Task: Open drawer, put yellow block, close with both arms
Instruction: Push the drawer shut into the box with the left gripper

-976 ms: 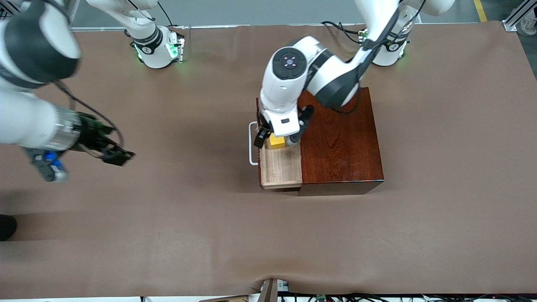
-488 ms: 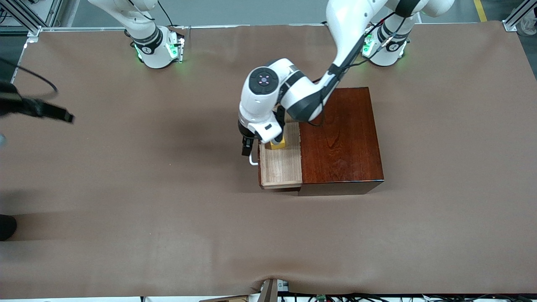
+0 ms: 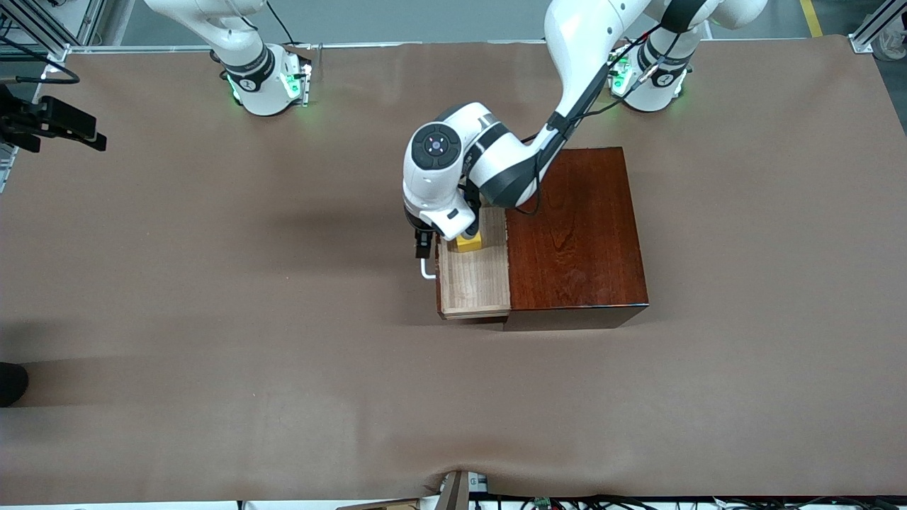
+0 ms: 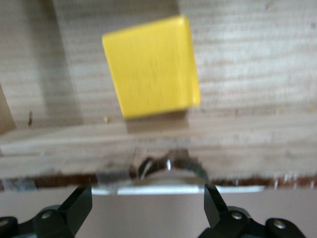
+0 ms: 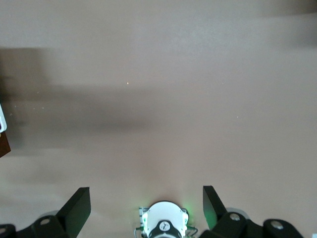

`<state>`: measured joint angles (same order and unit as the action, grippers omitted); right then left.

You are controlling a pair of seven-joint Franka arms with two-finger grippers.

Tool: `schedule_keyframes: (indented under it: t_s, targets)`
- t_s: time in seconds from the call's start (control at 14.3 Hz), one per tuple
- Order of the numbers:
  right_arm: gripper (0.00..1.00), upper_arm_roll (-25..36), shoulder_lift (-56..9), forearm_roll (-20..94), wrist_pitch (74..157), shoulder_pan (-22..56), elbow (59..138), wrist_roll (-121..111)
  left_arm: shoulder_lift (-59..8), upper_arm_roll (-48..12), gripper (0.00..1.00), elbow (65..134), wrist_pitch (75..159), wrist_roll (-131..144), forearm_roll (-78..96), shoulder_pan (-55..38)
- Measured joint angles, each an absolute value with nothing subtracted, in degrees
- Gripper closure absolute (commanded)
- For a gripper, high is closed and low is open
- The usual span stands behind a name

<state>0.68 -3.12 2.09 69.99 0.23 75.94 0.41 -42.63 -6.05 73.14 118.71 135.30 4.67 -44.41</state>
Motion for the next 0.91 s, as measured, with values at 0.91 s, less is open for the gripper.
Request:
schedule_keyframes:
  t_s: [0.91]
  targets:
    - [0.00,1.33,1.20,-1.11,77.51,0.46,82.99,-0.51,-41.12,-5.61,0.00,71.68,105.45,135.57,4.02,-40.03]
